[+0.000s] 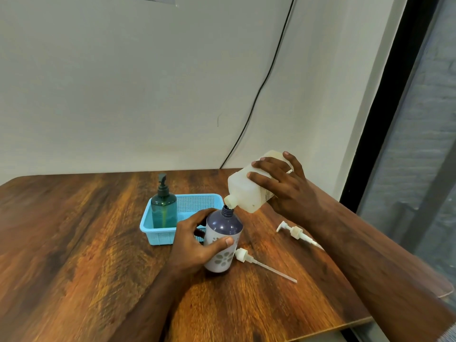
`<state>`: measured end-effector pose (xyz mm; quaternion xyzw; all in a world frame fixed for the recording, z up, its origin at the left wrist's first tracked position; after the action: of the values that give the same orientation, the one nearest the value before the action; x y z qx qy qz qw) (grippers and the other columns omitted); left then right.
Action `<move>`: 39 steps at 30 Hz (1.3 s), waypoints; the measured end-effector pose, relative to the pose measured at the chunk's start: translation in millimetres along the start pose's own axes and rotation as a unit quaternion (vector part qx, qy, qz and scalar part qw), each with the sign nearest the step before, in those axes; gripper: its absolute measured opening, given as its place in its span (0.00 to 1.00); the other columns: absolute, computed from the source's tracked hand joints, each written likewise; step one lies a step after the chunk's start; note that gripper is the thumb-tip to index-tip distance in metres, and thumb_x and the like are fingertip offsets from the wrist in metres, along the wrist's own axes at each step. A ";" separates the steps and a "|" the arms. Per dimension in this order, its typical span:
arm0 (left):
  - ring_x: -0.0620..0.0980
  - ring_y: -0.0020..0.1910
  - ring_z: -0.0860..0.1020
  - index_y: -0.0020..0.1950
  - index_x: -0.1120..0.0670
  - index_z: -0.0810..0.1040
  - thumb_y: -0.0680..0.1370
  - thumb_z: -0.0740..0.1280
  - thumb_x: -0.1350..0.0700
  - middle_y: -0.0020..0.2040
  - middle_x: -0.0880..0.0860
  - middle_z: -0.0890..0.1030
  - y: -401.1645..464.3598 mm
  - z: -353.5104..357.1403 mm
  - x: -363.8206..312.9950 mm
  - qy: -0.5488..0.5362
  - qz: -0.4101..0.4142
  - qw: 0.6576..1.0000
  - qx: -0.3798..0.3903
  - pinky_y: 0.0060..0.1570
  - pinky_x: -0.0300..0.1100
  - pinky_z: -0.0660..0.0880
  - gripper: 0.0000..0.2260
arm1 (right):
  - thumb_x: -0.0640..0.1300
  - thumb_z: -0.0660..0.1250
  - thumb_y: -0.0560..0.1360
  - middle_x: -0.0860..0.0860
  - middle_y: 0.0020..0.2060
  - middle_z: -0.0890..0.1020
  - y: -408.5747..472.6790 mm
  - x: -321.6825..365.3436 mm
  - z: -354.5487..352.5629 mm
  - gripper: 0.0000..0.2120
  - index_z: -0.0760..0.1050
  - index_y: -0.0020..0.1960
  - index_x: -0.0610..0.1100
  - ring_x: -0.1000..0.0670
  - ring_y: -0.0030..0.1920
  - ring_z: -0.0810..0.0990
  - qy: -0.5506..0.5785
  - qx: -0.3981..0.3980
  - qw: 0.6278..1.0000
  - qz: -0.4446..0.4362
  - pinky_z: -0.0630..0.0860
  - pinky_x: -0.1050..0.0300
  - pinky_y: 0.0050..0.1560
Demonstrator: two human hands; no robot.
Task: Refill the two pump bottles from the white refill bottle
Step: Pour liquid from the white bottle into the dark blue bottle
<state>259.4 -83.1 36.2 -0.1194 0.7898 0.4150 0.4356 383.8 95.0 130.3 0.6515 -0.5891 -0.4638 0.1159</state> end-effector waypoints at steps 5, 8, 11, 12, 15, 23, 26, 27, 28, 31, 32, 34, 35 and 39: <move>0.34 0.54 0.79 0.57 0.38 0.76 0.62 0.76 0.39 0.53 0.31 0.81 0.1 0.0 0.9 -0.004 -0.003 1.000 -0.003 0.46 0.26 0.74 0.25 | 0.46 0.76 0.67 0.41 0.67 0.77 -0.4 -0.7 1.8 0.35 0.66 0.70 0.50 0.40 0.69 0.70 0.001 0.003 1.000 0.003 0.60 0.31 0.72; 0.35 0.54 0.79 0.58 0.39 0.77 0.62 0.76 0.39 0.53 0.33 0.81 0.1 0.5 1.2 -0.004 -0.004 1.000 -0.004 0.46 0.26 0.74 0.26 | 0.46 0.76 0.67 0.42 0.67 0.77 0.2 -1.5 2.7 0.35 0.66 0.70 0.50 0.40 0.69 0.70 0.002 0.003 1.000 0.004 0.60 0.31 0.72; 0.35 0.54 0.79 0.57 0.38 0.76 0.62 0.76 0.39 0.53 0.32 0.81 -0.1 0.0 2.0 -0.003 -0.007 1.000 -0.005 0.46 0.26 0.74 0.25 | 0.47 0.76 0.67 0.42 0.67 0.77 -0.2 -1.7 4.3 0.34 0.67 0.70 0.50 0.40 0.69 0.71 0.000 0.007 1.000 0.002 0.60 0.31 0.72; 0.35 0.54 0.79 0.57 0.38 0.76 0.62 0.77 0.40 0.53 0.32 0.81 -0.1 -0.2 1.6 0.000 -0.006 1.000 -0.004 0.46 0.26 0.74 0.25 | 0.47 0.75 0.68 0.42 0.67 0.77 -0.5 -1.8 4.2 0.33 0.66 0.70 0.50 0.40 0.69 0.71 0.000 0.006 1.000 0.002 0.61 0.31 0.72; 0.33 0.54 0.78 0.56 0.37 0.76 0.64 0.80 0.47 0.52 0.30 0.80 0.1 -0.2 1.7 0.005 -0.006 1.000 0.001 0.46 0.25 0.74 0.24 | 0.48 0.72 0.68 0.42 0.67 0.77 -0.5 -1.9 3.4 0.31 0.66 0.70 0.51 0.41 0.69 0.70 -0.001 0.000 1.000 0.002 0.61 0.31 0.72; 0.32 0.54 0.78 0.55 0.36 0.75 0.62 0.77 0.42 0.52 0.28 0.79 -0.2 -0.3 -2.2 0.003 -0.001 1.000 -0.005 0.47 0.26 0.74 0.23 | 0.45 0.76 0.67 0.42 0.67 0.77 0.7 -2.7 4.2 0.34 0.67 0.70 0.51 0.40 0.69 0.72 -0.002 -0.006 1.000 -0.003 0.60 0.32 0.72; 0.33 0.55 0.78 0.55 0.36 0.75 0.62 0.77 0.41 0.53 0.28 0.79 -0.6 0.4 -0.6 0.000 -0.007 1.000 -0.005 0.48 0.26 0.74 0.23 | 0.44 0.77 0.67 0.43 0.67 0.77 0.7 -2.4 3.7 0.34 0.67 0.70 0.51 0.41 0.69 0.71 0.001 -0.009 1.000 -0.003 0.60 0.32 0.72; 0.33 0.55 0.78 0.56 0.36 0.75 0.62 0.77 0.41 0.53 0.27 0.79 -0.6 0.3 0.2 0.000 -0.008 1.000 -0.006 0.48 0.26 0.74 0.24 | 0.44 0.78 0.67 0.43 0.67 0.77 0.6 -2.5 3.4 0.35 0.67 0.69 0.51 0.41 0.69 0.71 0.001 -0.010 1.000 -0.003 0.60 0.32 0.72; 0.33 0.55 0.78 0.56 0.36 0.75 0.62 0.76 0.40 0.53 0.28 0.79 -0.6 0.4 0.4 0.000 -0.008 1.000 -0.006 0.48 0.26 0.74 0.24 | 0.43 0.79 0.66 0.43 0.67 0.77 0.6 -2.2 3.0 0.35 0.68 0.69 0.50 0.41 0.69 0.71 0.000 -0.012 1.000 -0.003 0.61 0.32 0.72; 0.33 0.55 0.78 0.56 0.36 0.75 0.62 0.76 0.39 0.54 0.30 0.80 -0.6 0.3 1.2 -0.002 -0.011 1.000 -0.010 0.47 0.26 0.74 0.25 | 0.43 0.79 0.66 0.43 0.67 0.77 1.2 -1.7 2.4 0.35 0.68 0.69 0.50 0.41 0.69 0.72 0.000 -0.015 1.000 -0.004 0.61 0.32 0.72; 0.34 0.55 0.78 0.56 0.37 0.75 0.61 0.76 0.39 0.54 0.30 0.80 -0.4 0.4 1.1 -0.003 -0.012 1.000 -0.010 0.47 0.26 0.74 0.25 | 0.43 0.79 0.66 0.43 0.67 0.77 1.4 -1.9 2.5 0.35 0.68 0.69 0.50 0.41 0.69 0.72 0.000 -0.015 1.000 -0.004 0.61 0.32 0.72; 0.34 0.55 0.78 0.56 0.37 0.75 0.62 0.76 0.39 0.54 0.30 0.80 -0.4 0.2 1.4 -0.003 -0.014 1.000 -0.009 0.47 0.26 0.74 0.25 | 0.43 0.78 0.67 0.43 0.67 0.77 1.8 -2.1 3.0 0.34 0.68 0.69 0.51 0.41 0.69 0.72 -0.001 -0.012 1.000 -0.004 0.60 0.32 0.72; 0.33 0.55 0.78 0.56 0.37 0.75 0.62 0.77 0.40 0.54 0.30 0.80 -0.7 0.0 1.3 -0.004 -0.015 1.000 -0.008 0.47 0.26 0.74 0.25 | 0.43 0.78 0.67 0.43 0.68 0.77 1.9 -2.2 3.2 0.34 0.68 0.69 0.51 0.41 0.69 0.71 -0.002 -0.011 1.000 -0.004 0.60 0.32 0.73; 0.33 0.54 0.78 0.56 0.36 0.75 0.62 0.76 0.39 0.53 0.29 0.80 -0.7 -1.1 -0.7 -0.004 -0.012 1.000 -0.006 0.47 0.26 0.74 0.24 | 0.42 0.78 0.67 0.43 0.67 0.77 3.0 -1.4 1.7 0.34 0.68 0.69 0.50 0.41 0.69 0.72 -0.002 -0.016 1.000 -0.004 0.61 0.32 0.72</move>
<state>259.6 -84.5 36.6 -0.1297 0.7841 0.4153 0.4425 380.7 96.1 132.2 0.6514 -0.5790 -0.4746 0.1232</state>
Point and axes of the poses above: each hand's wrist, its own y-axis towards the middle knuckle, its own z-axis out of the palm, x = y × z, the point moved 5 cm from there along y, towards the middle knuckle
